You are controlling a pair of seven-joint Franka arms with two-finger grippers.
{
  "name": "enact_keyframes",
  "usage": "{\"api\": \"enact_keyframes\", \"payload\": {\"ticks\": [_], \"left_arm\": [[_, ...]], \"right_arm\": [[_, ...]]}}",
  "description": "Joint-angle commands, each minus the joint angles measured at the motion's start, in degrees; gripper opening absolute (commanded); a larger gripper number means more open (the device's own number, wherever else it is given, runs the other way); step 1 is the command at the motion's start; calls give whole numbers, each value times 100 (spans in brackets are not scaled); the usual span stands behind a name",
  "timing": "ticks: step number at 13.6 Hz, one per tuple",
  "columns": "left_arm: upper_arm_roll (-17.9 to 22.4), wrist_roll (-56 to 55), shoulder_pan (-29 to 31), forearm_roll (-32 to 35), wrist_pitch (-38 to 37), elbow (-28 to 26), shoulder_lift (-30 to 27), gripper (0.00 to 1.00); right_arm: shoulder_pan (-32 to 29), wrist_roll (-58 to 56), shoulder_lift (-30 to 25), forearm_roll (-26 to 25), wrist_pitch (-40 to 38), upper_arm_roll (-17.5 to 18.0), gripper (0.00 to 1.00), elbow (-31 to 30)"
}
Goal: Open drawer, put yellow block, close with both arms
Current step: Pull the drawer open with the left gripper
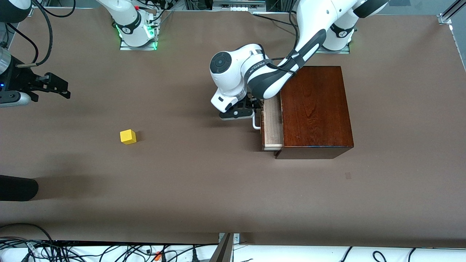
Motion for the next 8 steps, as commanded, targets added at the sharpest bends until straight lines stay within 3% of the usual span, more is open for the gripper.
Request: {"api": "enact_keyframes", "payload": {"ticks": [1,8], "left_arm": [[-27,-143,-201,-94,159,513,364,100],[-27,-380,-534,-85,168,1146,733,100]], "right_arm": [[-55,38,36,20,-22,30,100,103],[-55,38,36,20,92,30,100,95]]}}
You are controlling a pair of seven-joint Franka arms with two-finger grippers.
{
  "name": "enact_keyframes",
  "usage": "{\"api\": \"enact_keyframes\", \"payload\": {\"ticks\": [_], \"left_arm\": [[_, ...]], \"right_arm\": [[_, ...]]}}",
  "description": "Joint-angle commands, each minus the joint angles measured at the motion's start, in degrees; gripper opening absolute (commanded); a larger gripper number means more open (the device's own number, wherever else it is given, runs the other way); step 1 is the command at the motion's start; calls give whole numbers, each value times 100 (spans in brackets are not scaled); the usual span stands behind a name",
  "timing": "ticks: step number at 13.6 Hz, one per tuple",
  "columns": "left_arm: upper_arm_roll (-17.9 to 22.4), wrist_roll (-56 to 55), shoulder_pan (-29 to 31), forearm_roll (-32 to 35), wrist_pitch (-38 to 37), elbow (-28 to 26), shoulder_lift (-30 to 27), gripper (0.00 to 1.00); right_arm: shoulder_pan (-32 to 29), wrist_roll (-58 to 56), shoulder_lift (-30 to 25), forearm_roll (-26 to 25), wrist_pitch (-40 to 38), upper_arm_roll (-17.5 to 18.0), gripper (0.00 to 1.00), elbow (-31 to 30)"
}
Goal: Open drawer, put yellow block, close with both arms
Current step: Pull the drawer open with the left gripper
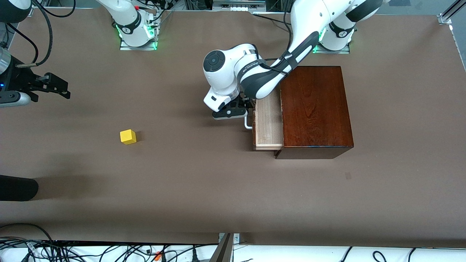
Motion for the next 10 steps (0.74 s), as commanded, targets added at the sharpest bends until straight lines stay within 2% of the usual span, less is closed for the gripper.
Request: {"api": "enact_keyframes", "payload": {"ticks": [1,7,9,10], "left_arm": [[-33,-144,-292,-82,153,660,414,100],[-41,-197,-223,-82,321,687,335,100],[-146,-127,84,-160,137,495,2,100],[-330,-22,286,-291,-168,442,-173,100]], "right_arm": [[-55,30,45,29,143,30,100,86],[-55,30,264,222,285,30,100,103],[-55,30,483,214,267,30,100,103],[-55,21,519,214,267,30,100,103]]}}
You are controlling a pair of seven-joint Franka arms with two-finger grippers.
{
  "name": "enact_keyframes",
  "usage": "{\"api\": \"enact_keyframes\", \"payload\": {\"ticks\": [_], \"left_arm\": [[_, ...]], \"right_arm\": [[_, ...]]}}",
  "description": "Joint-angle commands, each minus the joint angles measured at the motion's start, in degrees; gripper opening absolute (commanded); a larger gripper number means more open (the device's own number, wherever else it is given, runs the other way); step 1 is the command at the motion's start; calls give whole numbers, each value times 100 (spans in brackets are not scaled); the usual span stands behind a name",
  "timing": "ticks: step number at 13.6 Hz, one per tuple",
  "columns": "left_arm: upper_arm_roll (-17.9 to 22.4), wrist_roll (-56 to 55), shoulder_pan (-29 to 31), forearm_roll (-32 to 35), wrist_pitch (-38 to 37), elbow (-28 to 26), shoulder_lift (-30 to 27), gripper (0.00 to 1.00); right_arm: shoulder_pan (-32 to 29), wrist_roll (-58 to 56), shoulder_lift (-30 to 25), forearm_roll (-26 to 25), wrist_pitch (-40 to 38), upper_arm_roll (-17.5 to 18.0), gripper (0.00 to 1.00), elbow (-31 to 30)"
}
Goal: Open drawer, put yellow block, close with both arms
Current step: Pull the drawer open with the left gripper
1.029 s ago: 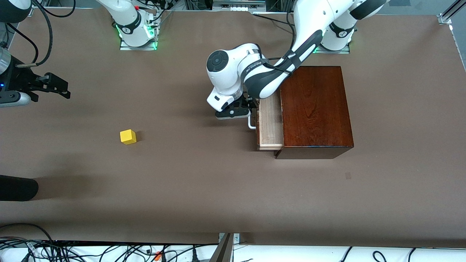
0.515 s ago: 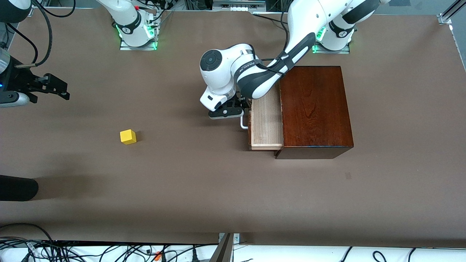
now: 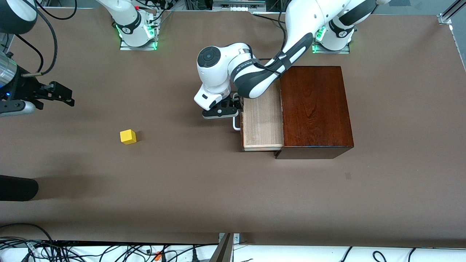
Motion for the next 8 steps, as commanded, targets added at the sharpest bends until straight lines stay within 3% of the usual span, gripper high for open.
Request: {"api": "enact_keyframes", "payload": {"ticks": [1,5,8], "left_arm": [[-610,341,689,-400,-668,-86,-511,100],[-2410,974,2918,-736,-1531,-533,-1311,100],[-3887,1255,4834,-736,-1874,-929,-1497,100]], "right_arm": [[-55,-23,185,94,-3,31,100,104],[-46,-532,571,15,-3,31,100,104],[76,-708,800,76,-56,92,100,61]]}}
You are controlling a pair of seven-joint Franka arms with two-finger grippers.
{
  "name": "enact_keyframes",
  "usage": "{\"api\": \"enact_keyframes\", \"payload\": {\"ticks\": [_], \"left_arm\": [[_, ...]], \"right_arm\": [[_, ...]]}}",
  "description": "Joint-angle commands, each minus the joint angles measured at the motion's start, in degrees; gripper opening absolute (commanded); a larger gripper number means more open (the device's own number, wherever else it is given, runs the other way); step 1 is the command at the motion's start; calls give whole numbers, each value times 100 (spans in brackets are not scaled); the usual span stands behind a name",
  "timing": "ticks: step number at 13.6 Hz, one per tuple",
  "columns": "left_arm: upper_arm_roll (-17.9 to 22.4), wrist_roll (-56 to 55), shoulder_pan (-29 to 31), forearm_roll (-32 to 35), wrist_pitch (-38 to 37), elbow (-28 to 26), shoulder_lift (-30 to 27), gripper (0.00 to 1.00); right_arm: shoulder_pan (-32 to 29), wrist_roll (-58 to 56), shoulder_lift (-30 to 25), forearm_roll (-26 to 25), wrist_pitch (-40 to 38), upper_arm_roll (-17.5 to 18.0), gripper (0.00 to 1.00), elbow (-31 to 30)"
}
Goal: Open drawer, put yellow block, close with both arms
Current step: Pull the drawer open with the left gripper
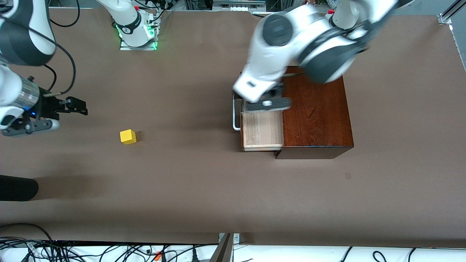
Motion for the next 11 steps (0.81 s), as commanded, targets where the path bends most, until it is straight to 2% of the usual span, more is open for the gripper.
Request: {"api": "enact_keyframes", "payload": {"ticks": [1,2,3,6,7,11], "left_arm": [[-1136,440,1687,-172,-118,-691,-229,100],[-1366,458,2050,-155,-128,-770,-229,100],[-1421,459,2184,-146,-137,-797,-229,100],[-1378,581,2492,-84,-181,-763,-255,100],[-1290,782,2510,-84,-189,-754,-255,100],[-518,1687,2519,-102,-295,-560,-273,100]], "right_arm": [[194,-160,243,83,-18,57,100,37],[248,-151,384,91,113,66,100,2],[248,-142,498,100,402,66,100,-94],[397,-90,684,100,1543,75,100,-804],[406,-81,684,109,1852,75,100,-1051],[398,-81,824,127,2819,75,100,-1763]]}}
